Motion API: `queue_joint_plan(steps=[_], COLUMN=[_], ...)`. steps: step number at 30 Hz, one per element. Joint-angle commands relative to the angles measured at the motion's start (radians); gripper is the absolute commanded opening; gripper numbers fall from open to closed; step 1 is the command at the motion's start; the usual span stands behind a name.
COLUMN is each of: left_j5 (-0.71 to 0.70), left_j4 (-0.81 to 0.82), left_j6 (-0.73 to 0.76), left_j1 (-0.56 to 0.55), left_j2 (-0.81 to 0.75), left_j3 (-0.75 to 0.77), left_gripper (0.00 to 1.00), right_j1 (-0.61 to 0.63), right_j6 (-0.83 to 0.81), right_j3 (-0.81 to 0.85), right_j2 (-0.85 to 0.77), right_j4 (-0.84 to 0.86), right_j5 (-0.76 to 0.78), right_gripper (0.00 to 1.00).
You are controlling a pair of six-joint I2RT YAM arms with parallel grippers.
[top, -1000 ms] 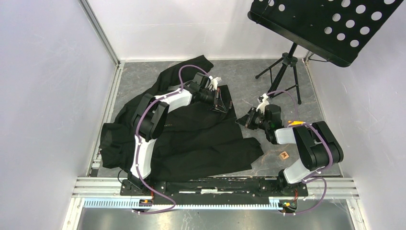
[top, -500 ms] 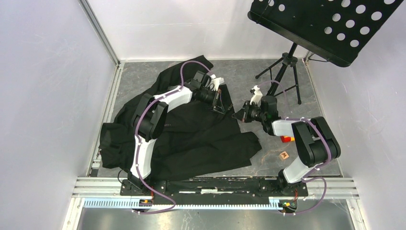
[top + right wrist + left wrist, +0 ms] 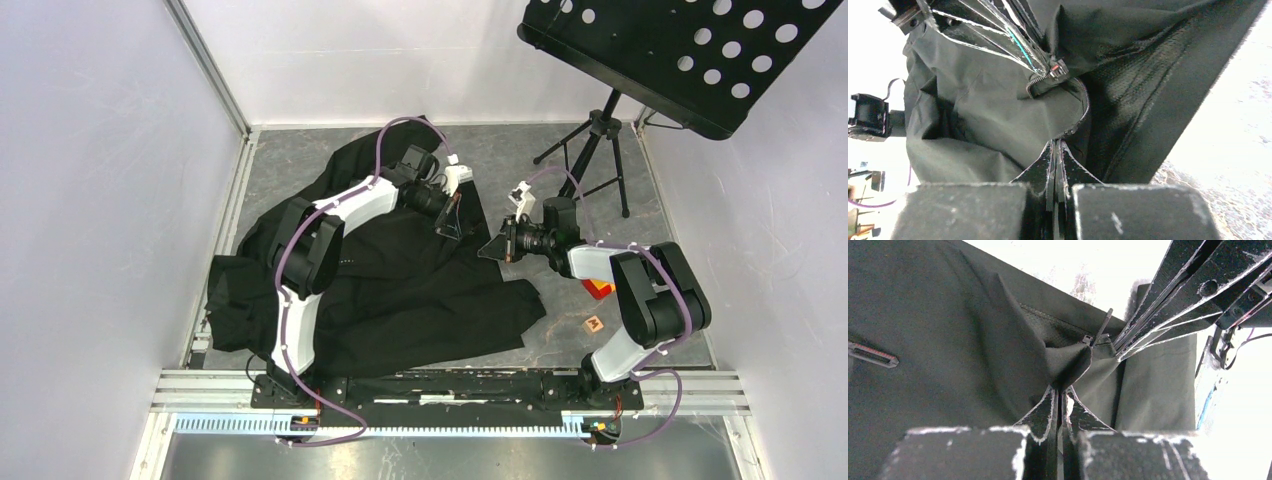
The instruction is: Zip up the jacket
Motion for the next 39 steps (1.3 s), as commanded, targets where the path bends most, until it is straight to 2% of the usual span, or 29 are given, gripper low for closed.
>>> queue_joint_plan(steps=[1, 7, 12, 15, 17, 20, 26, 28, 31, 35, 38, 39], left_j5=[0.084, 0.249, 0.247, 0.207, 0.184, 0.170, 0.141, 0.107, 0.061, -0.035, -0.094, -0.101], left_j4=[-0.016, -0.052, -0.142, -0.142, -0.126, -0.059, 0.051, 0.107, 0.156, 0.181, 0.171, 0.171], left_j6=[0.163, 0.272, 0.346, 0.319, 0.284, 0.219, 0.065, -0.018, -0.143, -0.275, -0.355, -0.376], left_j1=[0.008, 0.039, 0.049, 0.050, 0.049, 0.049, 0.046, 0.046, 0.044, 0.037, 0.037, 0.035], left_j2=[-0.067, -0.051, -0.033, -0.030, -0.032, -0.043, -0.046, -0.045, -0.034, -0.029, -0.022, -0.018], left_j3=[-0.014, -0.001, 0.023, 0.026, 0.025, 0.003, -0.008, -0.017, -0.014, -0.024, -0.029, -0.028], left_gripper=[0.02, 0.02, 0.02, 0.02, 0.02, 0.02, 0.02, 0.02, 0.02, 0.02, 0.02, 0.02], right_j1=[0.010, 0.017, 0.018, 0.020, 0.025, 0.037, 0.060, 0.083, 0.114, 0.143, 0.162, 0.171], right_j6=[-0.006, 0.013, 0.000, -0.078, -0.105, -0.075, 0.102, 0.127, 0.152, 0.182, 0.268, 0.320], right_j3=[0.005, 0.001, -0.005, 0.025, 0.032, 0.010, -0.095, -0.113, -0.089, -0.023, -0.008, -0.003], right_j2=[-0.002, 0.022, 0.021, 0.013, 0.003, -0.009, -0.044, -0.076, -0.122, -0.167, -0.204, -0.215], right_j4=[0.042, 0.107, 0.136, 0.008, -0.053, -0.041, 0.127, 0.121, -0.012, -0.210, -0.296, -0.329], right_j5=[-0.108, -0.161, -0.152, -0.037, 0.068, 0.214, 0.393, 0.480, 0.649, 0.797, 0.867, 0.892], right_gripper=[0.00, 0.00, 0.00, 0.03, 0.06, 0.09, 0.29, 0.36, 0.49, 0.56, 0.62, 0.61])
